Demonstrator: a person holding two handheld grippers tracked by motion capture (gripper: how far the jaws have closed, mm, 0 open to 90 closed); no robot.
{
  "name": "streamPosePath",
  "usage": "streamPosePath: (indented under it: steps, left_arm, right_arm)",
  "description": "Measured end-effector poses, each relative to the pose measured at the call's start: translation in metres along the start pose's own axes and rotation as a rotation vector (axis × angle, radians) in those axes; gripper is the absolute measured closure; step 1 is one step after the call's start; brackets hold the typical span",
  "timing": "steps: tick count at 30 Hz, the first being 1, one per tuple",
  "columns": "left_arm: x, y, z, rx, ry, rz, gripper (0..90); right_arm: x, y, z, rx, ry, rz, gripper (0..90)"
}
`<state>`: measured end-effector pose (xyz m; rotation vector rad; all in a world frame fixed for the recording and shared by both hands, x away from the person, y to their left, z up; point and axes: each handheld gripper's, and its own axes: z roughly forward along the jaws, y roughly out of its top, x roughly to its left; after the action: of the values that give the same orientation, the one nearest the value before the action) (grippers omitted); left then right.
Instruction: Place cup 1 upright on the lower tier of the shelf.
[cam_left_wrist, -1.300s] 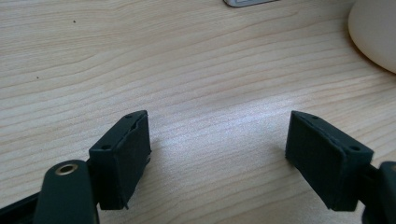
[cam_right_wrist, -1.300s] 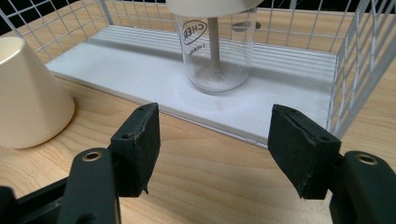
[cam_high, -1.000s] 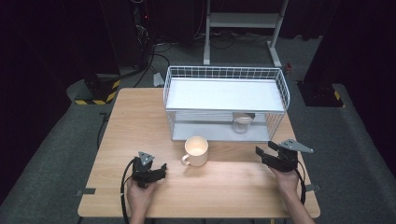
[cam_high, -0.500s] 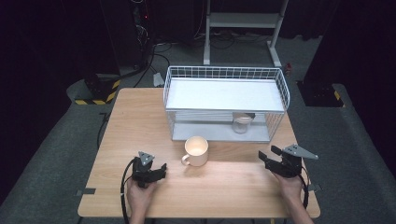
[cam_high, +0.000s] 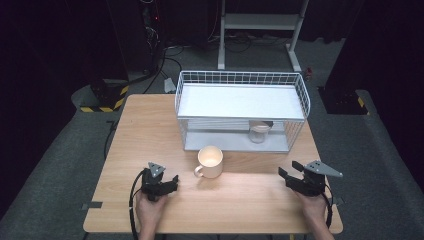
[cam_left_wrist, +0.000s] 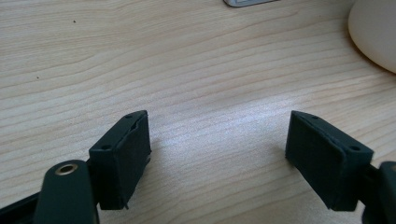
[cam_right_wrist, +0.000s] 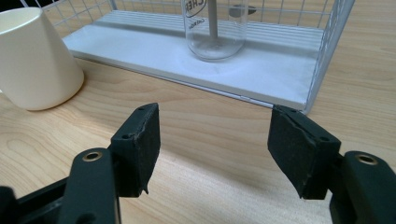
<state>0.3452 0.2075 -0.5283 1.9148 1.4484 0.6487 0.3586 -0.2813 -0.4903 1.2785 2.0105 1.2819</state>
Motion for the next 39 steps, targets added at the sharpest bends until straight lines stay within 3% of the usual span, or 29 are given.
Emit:
streamPosePath:
  steps: [17,27,35,38,39]
  left_arm:
    - [0.0,0.0,0.0,0.0,0.0,0.0,22.3]
    - [0.0,0.0,0.0,0.0,0.0,0.003,22.3]
    - [0.001,0.0,0.0,0.001,-0.003,-0.001,22.4]
    - [0.001,0.0,0.0,0.0,-0.009,0.003,21.6]
    - [0.001,0.001,0.001,0.004,-0.01,0.01,20.3]
  right_arm:
    - [-0.001,-0.018,-0.003,0.036,-0.022,0.005,35.0]
    - [0.0,-0.027,0.002,0.09,-0.052,-0.03,34.6]
    - [0.005,-0.03,0.009,0.151,-0.061,-0.071,33.8]
    - [0.006,-0.029,0.014,0.2,-0.083,-0.103,32.3]
    - [0.008,-0.029,0.017,0.239,-0.093,-0.116,30.8]
